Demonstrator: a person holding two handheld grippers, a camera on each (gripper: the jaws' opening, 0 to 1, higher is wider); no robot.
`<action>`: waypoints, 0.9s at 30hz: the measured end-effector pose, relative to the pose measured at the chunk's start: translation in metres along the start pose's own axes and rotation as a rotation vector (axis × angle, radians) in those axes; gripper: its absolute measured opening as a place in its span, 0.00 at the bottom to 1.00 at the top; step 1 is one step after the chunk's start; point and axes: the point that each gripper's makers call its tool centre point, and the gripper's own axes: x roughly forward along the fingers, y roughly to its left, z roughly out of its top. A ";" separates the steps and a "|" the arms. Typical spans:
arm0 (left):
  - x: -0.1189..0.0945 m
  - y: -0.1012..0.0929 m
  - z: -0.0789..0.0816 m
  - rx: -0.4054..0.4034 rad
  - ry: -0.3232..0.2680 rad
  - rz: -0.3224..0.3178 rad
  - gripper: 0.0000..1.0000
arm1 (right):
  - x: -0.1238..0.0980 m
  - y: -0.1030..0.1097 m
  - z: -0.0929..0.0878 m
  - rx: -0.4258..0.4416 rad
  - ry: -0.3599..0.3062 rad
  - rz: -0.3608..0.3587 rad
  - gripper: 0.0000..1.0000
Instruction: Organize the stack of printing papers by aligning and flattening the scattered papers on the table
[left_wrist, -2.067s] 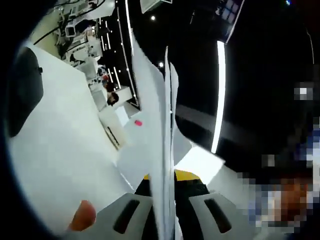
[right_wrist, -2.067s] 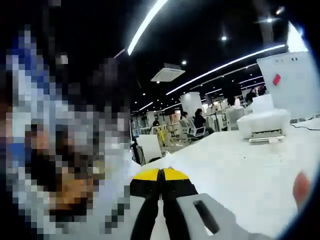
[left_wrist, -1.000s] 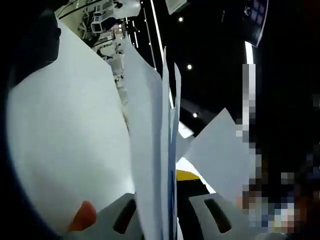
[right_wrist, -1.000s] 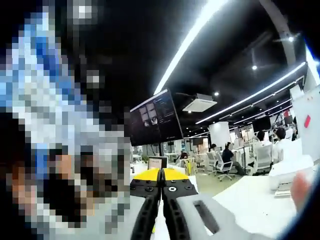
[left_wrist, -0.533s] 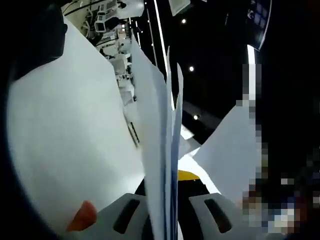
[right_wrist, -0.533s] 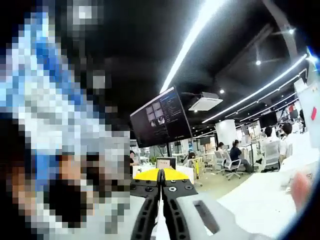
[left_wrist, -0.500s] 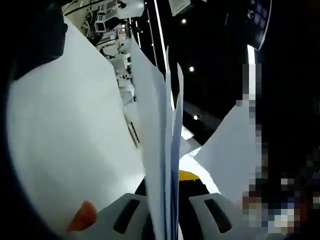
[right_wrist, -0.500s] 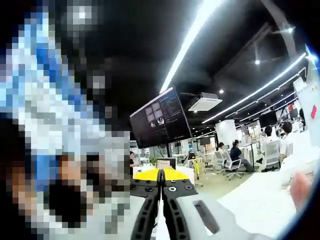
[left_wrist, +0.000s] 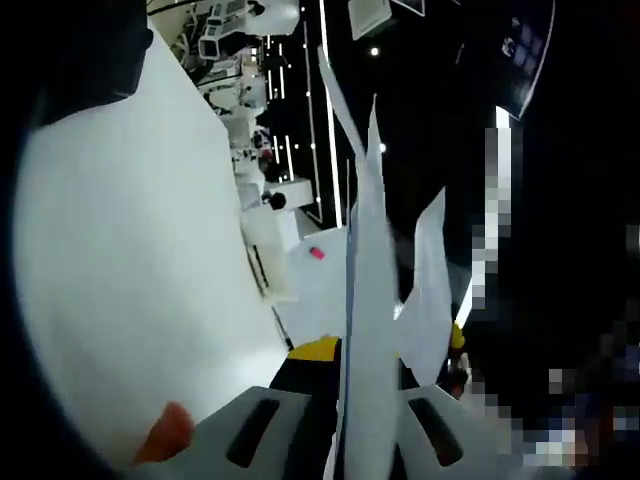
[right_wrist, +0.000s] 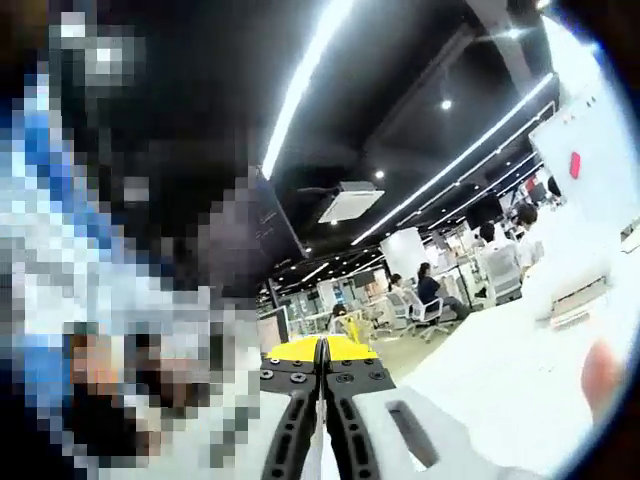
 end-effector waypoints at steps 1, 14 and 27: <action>0.000 0.000 0.000 0.000 -0.002 -0.001 0.06 | -0.001 -0.004 0.002 0.017 -0.005 -0.001 0.00; 0.001 -0.001 0.000 -0.023 -0.026 -0.010 0.06 | -0.022 -0.029 -0.015 0.005 -0.053 -0.096 0.00; 0.001 0.006 0.012 -0.029 -0.067 0.012 0.06 | -0.062 -0.038 -0.069 0.067 -0.002 -0.174 0.00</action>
